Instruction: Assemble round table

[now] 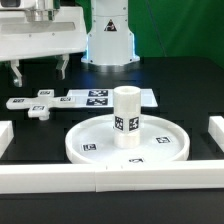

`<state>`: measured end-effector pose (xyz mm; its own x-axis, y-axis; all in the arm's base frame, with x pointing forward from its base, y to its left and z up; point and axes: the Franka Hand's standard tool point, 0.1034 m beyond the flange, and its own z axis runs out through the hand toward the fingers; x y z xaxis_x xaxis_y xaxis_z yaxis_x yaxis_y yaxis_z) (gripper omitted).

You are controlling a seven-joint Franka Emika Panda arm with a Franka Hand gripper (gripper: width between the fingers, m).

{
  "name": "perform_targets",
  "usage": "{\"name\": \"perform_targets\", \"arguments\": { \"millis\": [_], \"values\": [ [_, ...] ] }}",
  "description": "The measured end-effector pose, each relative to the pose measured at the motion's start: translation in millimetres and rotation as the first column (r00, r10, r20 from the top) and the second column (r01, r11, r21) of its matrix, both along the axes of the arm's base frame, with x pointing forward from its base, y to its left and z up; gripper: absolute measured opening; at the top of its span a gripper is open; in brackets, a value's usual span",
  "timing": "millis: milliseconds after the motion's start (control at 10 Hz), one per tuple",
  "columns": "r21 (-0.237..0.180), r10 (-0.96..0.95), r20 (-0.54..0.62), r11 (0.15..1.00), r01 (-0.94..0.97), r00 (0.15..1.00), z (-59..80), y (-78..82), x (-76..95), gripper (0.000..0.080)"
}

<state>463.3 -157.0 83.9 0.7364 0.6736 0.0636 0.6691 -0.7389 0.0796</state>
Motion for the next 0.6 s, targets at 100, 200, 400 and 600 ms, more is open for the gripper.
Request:
{"name": "perform_targets", "arguments": {
  "millis": [100,200,400,600],
  "values": [
    [0.0,0.002,-0.002,1.0,-0.002,1.0,-1.1,-0.1,-0.7,0.0648],
    [0.002,0.015,-0.017,1.0,-0.015,1.0,-7.3,0.0,-5.3,0.0648],
    [0.006,0.038,-0.049,0.999,-0.037,0.998,-22.0,0.3,-17.2,0.0648],
    [0.011,0.075,-0.075,0.997,-0.074,0.994,-34.4,-5.3,-23.9,0.0648]
  ]
}}
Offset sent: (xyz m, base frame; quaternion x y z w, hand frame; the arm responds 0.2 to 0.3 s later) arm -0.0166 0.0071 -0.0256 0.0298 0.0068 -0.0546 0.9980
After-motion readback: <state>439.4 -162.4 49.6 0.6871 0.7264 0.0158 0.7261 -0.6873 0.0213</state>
